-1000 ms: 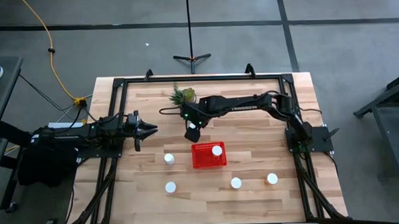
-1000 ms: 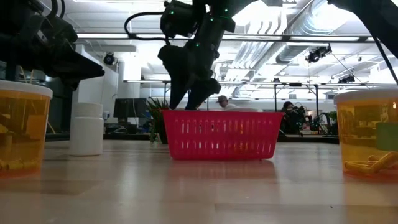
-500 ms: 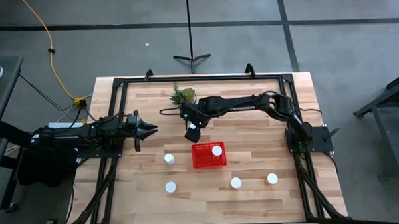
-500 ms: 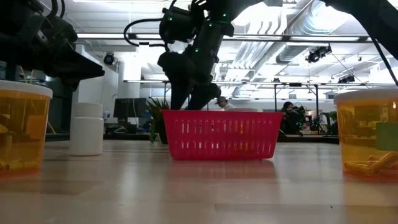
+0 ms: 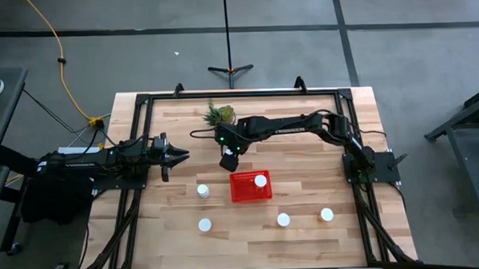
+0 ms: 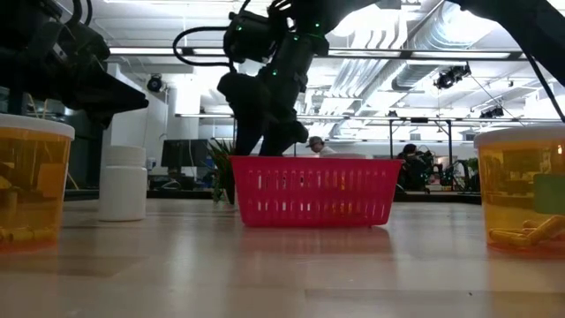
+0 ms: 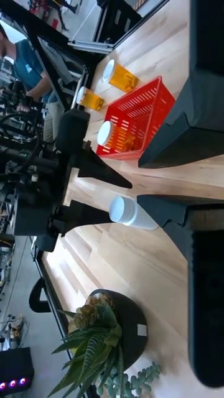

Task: Pick and place pill bottles into a basket
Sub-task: Put the white pill bottle into the red bin

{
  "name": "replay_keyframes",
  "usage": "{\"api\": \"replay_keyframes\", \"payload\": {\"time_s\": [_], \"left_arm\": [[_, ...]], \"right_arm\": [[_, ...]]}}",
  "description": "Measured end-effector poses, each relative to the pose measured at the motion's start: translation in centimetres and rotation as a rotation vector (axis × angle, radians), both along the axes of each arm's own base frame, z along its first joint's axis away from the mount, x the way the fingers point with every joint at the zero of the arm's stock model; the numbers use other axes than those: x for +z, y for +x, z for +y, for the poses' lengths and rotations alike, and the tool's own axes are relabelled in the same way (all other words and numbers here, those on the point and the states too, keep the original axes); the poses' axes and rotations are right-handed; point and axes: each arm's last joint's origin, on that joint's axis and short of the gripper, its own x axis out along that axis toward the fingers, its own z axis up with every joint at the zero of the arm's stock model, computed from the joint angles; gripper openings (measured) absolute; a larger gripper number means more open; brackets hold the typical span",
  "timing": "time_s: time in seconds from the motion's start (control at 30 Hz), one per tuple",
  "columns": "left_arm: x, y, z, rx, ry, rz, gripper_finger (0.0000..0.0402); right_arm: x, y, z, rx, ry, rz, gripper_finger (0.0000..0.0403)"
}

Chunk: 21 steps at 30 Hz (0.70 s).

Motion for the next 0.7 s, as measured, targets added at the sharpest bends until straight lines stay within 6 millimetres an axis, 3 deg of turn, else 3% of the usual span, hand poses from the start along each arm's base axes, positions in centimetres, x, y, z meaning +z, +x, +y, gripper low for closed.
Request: {"api": "replay_keyframes", "payload": {"time_s": [0.7], "left_arm": [[0.0,0.0,0.0,0.000,0.000,0.000,0.0115]], "right_arm": [[-1.3,0.6,-0.4,-0.004,0.009,-0.010,0.0193]]}}
